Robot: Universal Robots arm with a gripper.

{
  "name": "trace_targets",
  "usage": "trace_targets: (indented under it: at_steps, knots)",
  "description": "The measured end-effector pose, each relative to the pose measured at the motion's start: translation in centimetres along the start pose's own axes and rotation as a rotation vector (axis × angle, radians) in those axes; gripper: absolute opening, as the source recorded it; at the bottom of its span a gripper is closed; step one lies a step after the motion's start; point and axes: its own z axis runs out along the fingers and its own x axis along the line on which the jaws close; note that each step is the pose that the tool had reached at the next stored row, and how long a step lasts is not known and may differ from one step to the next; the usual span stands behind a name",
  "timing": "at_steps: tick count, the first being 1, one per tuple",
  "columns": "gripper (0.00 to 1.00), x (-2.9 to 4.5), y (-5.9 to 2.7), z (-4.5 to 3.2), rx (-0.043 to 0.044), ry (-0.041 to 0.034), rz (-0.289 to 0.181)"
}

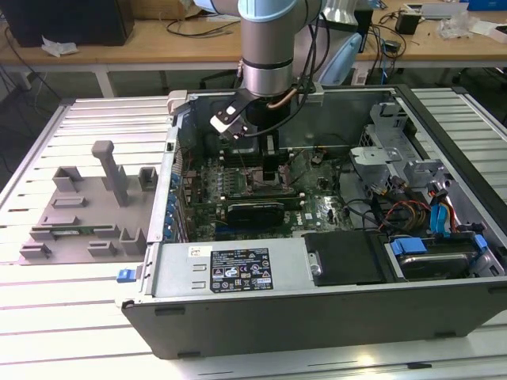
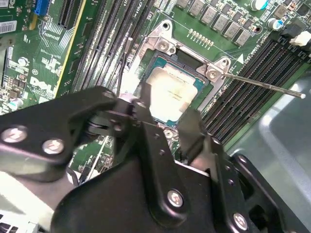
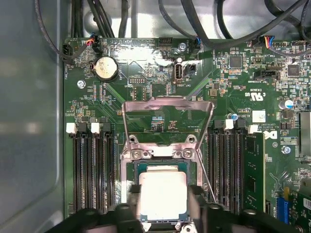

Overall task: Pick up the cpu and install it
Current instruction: 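Place the cpu into insertion slot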

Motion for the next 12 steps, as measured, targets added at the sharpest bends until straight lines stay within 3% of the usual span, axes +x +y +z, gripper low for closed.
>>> trace_targets:
  at_steps: [1,2,3,4,5,7,12]
  knots:
    - [0.47,0.00,0.00,0.00,0.0000,0.0000,0.000]
    - [0.36,0.00,0.00,0.00,0.0000,-0.0001,0.000]
    - [0.36,0.00,0.00,0.00,0.0000,-0.0001,0.000]
    - [0.17,0.00,0.00,0.00,0.0000,-0.0002,0.000]
    - [0.11,0.00,0.00,-0.01,-0.0001,-0.0004,0.000]
    - [0.11,0.02,-0.02,0.69,0.0000,-0.0005,0.000]
    - [0.11,0.04,-0.04,1.11,0.0000,-0.0005,0.000]
